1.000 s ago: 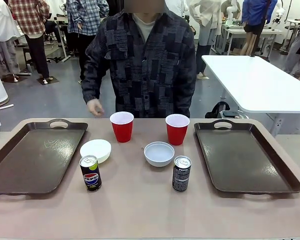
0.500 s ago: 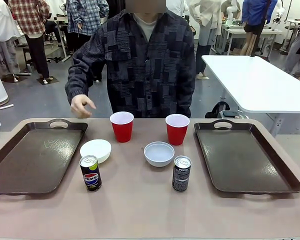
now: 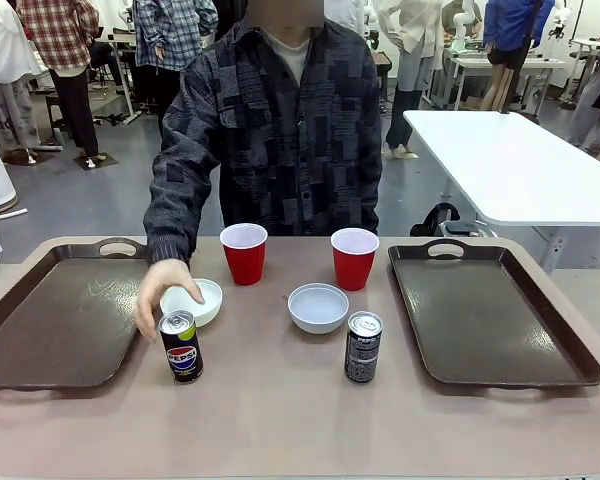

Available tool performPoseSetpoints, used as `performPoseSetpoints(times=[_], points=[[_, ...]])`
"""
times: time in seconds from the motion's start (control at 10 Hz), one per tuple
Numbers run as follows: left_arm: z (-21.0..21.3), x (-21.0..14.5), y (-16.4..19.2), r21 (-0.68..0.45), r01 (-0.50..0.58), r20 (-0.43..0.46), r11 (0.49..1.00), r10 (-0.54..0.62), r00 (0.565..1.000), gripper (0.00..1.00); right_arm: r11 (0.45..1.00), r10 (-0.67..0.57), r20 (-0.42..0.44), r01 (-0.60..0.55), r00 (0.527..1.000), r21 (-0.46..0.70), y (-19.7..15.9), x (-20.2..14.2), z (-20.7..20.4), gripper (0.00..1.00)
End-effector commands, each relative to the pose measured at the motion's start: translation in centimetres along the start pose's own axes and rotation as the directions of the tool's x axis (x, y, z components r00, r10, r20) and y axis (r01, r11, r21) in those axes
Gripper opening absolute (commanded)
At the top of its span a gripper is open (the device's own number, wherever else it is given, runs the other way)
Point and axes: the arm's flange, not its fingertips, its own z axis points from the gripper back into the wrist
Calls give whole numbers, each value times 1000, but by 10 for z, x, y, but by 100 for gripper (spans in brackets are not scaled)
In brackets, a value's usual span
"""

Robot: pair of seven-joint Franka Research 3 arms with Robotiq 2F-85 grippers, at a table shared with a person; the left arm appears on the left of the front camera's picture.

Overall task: Prepare tableware on both trays.
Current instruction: Pick up a Picnic Bowl from the table and place it on a Handle tray.

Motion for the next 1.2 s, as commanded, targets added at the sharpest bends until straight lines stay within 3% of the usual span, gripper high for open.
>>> performPoseSetpoints(times=[0.0,0.3,0.7,0.9,1.1], points=[[1,0,1,-2,-1,7,1000,1,1000,100,989,-5,-34,0,999,-146,53,30,-19,100],[1,0,1,-2,-1,7,1000,1,1000,100,942,-10,-92,-21,996,-334,114,65,-80,100],[1,0,1,-2,-1,7,1000,1,1000,100,804,63,-136,-131,989,-580,179,90,-203,100],[1,0,1,-2,-1,7,1000,1,1000,100,782,109,-129,-165,986,-601,189,101,-250,100],[1,0,1,-2,-1,7,1000,1,1000,100,800,137,-111,-177,984,-573,190,110,-280,100]])
